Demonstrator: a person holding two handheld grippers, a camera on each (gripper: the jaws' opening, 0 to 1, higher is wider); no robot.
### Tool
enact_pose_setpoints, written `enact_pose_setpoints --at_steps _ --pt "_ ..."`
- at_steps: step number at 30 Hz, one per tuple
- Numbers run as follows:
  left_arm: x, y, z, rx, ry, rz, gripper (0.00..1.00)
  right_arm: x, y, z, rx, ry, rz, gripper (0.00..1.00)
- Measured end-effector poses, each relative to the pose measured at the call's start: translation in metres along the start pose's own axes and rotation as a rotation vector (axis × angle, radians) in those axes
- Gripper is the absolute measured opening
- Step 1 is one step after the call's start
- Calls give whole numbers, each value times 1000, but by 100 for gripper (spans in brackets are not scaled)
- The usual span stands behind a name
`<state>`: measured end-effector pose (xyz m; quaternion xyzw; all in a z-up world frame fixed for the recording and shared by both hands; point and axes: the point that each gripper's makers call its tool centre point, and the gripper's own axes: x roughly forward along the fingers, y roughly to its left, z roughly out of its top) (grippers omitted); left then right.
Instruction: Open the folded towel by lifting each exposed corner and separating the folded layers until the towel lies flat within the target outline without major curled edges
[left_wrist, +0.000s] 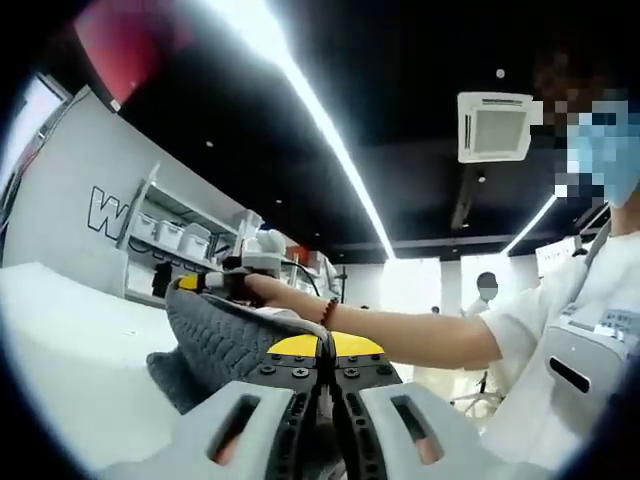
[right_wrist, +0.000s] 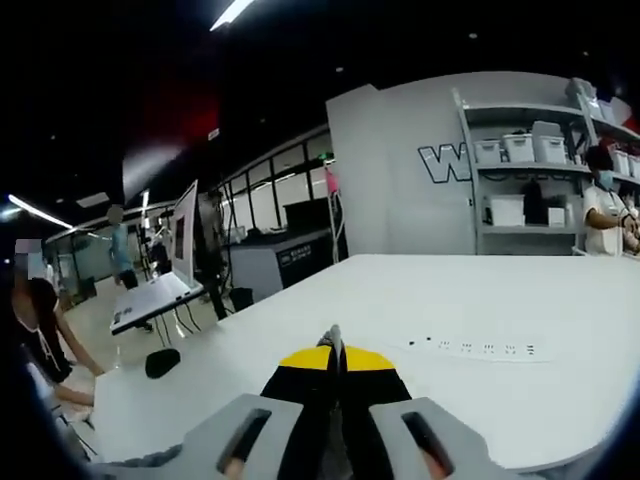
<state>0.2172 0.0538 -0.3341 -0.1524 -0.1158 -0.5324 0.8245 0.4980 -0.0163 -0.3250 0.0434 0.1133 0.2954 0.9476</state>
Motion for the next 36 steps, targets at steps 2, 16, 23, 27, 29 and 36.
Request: enact_pose_setpoints --at_steps 2,16,23,27,29,36 --pt "-1 0 1 3 -2 3 0 0 3 -1 1 -3 8 0" --pt "-10 0 15 39 -19 18 0 6 29 5 6 -18 59 0" --pt "-13 -1 21 58 -21 20 0 7 38 3 12 -19 70 0" --pt "-16 -1 24 67 -25 26 0 7 45 5 1 -28 78 0" --pt "-18 0 26 67 -31 30 0 7 47 4 -7 -25 78 0" --pt "-25 3 32 88 -35 48 0 19 46 17 -20 -29 87 0"
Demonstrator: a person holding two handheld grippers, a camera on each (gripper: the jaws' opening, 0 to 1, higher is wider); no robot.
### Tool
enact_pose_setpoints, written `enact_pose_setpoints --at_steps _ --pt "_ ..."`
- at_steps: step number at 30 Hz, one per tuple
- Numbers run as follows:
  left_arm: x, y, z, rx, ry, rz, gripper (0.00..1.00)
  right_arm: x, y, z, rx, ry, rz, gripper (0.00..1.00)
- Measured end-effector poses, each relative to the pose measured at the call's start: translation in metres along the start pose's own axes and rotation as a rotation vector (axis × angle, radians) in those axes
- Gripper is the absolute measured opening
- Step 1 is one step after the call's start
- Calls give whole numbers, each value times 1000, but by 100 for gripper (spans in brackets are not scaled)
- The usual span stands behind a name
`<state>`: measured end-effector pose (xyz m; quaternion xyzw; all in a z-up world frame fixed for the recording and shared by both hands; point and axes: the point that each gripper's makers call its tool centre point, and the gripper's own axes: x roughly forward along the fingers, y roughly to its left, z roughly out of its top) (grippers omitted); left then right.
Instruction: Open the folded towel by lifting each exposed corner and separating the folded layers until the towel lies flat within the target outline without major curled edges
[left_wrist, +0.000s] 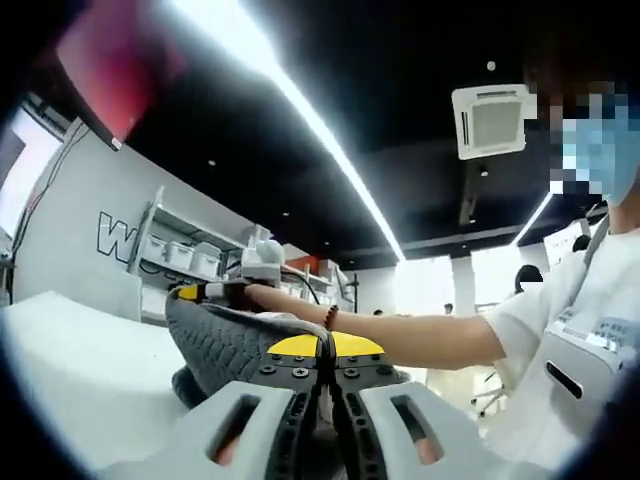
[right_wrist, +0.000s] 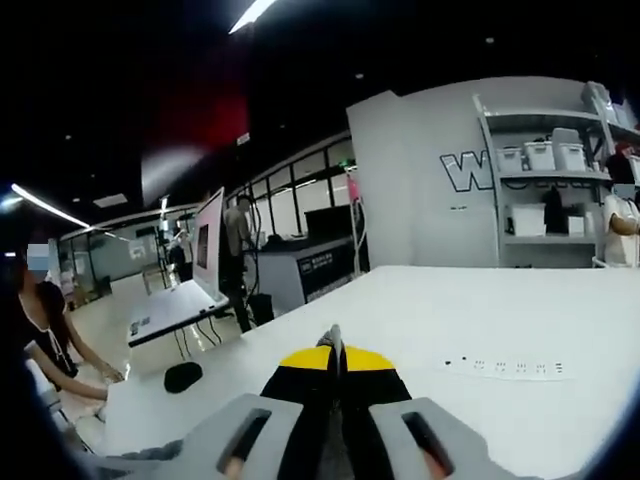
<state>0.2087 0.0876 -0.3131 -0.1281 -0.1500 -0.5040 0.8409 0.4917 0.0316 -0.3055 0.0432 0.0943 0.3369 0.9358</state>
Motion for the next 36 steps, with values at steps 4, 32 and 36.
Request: enact_pose_setpoints --at_steps 4,32,36 --pt "-2 1 3 7 -2 4 0 4 2 4 -1 -2 3 0" --pt "-19 12 17 45 -21 45 0 28 12 17 -24 -18 28 0" --pt "-20 11 16 46 -20 47 0 31 13 17 -26 -17 29 0"
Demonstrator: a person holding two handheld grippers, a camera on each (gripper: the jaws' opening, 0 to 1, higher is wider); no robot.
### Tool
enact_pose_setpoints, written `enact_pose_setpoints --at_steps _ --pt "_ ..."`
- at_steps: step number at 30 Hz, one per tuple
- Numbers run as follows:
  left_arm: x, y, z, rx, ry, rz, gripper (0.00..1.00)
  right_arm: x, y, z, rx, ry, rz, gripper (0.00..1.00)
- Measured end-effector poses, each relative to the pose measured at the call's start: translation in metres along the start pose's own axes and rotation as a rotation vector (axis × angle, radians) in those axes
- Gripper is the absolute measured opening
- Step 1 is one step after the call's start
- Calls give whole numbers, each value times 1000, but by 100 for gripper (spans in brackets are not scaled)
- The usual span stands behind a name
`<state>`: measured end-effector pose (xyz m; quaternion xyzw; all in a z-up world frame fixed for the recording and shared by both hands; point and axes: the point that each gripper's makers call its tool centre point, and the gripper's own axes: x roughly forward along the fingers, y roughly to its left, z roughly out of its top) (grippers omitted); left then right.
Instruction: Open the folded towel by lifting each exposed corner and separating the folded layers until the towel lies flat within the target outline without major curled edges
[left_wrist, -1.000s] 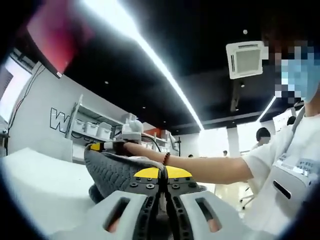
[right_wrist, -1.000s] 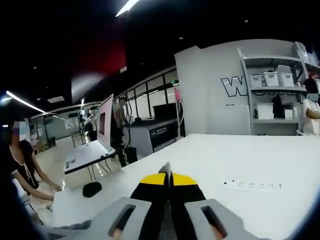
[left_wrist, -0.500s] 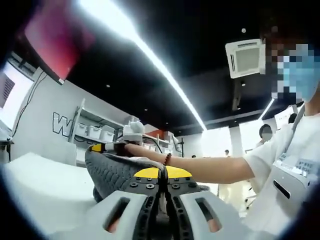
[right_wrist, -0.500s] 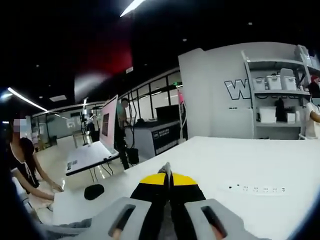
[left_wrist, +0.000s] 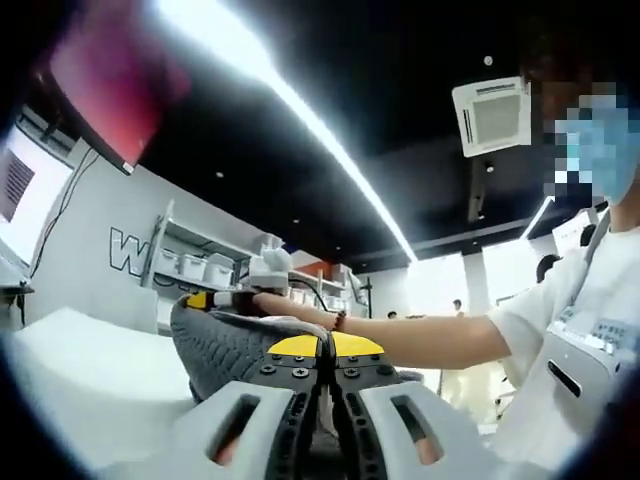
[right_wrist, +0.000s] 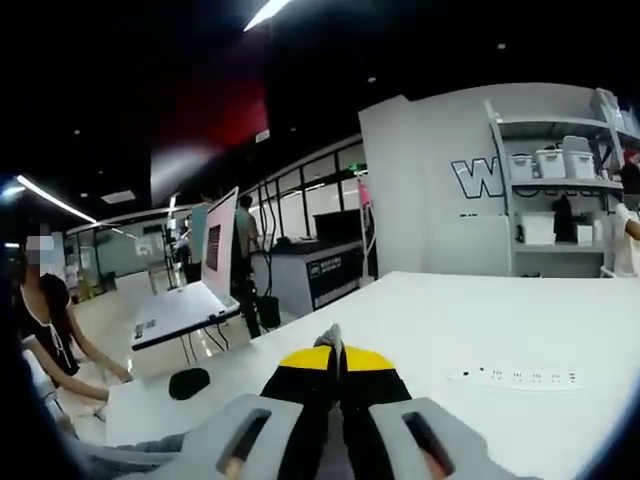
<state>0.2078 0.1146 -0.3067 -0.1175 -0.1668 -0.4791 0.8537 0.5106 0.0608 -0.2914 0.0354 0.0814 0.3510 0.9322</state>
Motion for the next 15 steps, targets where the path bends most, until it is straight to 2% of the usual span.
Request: enact_pose_setpoints --at_steps 7,15 --pt "-3 2 4 6 -4 5 0 1 3 4 17 -22 9 0" --pt "-9 7 -1 20 21 25 0 9 2 -9 12 11 4 0"
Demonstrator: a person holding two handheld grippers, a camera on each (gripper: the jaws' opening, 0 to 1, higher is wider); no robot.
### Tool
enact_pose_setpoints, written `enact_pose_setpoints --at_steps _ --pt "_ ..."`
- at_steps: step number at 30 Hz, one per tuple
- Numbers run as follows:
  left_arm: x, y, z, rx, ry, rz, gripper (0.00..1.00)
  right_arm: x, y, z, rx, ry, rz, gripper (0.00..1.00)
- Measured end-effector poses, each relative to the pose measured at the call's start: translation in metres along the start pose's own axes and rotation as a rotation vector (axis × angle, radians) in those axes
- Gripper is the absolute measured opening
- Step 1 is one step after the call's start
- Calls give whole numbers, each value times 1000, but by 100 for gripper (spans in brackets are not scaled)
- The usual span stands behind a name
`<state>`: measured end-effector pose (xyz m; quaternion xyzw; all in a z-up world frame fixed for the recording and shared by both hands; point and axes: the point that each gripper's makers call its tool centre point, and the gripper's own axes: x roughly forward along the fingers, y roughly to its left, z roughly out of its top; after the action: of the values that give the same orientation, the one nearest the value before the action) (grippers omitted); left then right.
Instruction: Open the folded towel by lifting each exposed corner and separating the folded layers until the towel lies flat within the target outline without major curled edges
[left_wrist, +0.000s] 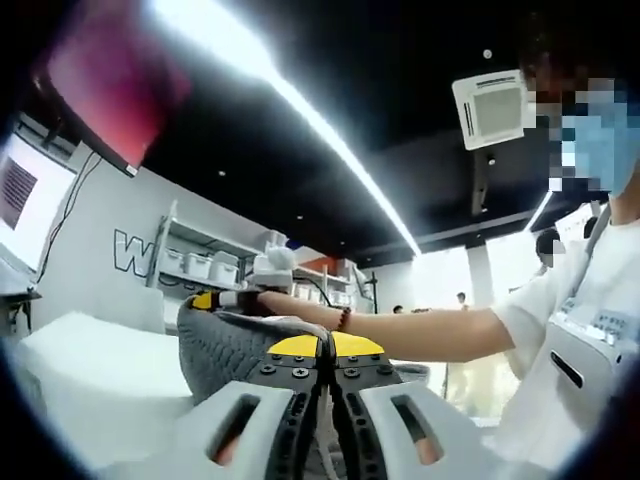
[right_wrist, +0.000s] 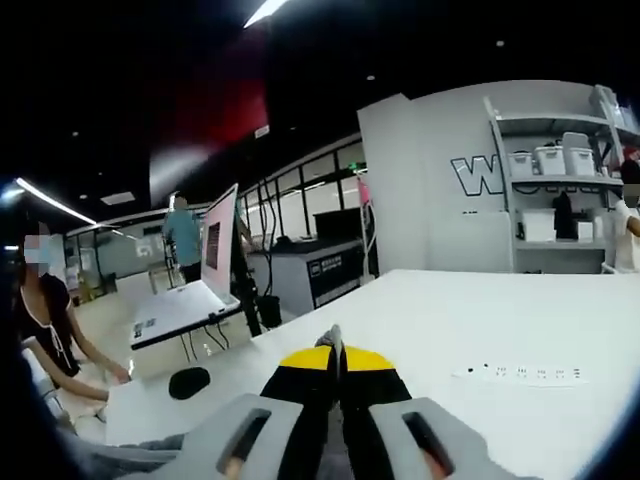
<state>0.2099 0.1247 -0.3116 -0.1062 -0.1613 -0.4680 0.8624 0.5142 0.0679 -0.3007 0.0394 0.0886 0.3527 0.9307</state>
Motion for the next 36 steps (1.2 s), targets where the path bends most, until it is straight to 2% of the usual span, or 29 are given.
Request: enact_pose_setpoints --at_steps 11,15,21,36 --pt "-8 8 -7 -4 13 26 0 7 0 -7 7 16 3 0" --pt "-11 11 -11 -1 28 38 0 11 0 -18 6 38 0 0" --pt "-14 12 -15 -1 38 40 0 5 7 -33 3 50 -4 0" --pt "-25 21 -17 16 49 65 0 10 14 -48 13 67 -3 0"
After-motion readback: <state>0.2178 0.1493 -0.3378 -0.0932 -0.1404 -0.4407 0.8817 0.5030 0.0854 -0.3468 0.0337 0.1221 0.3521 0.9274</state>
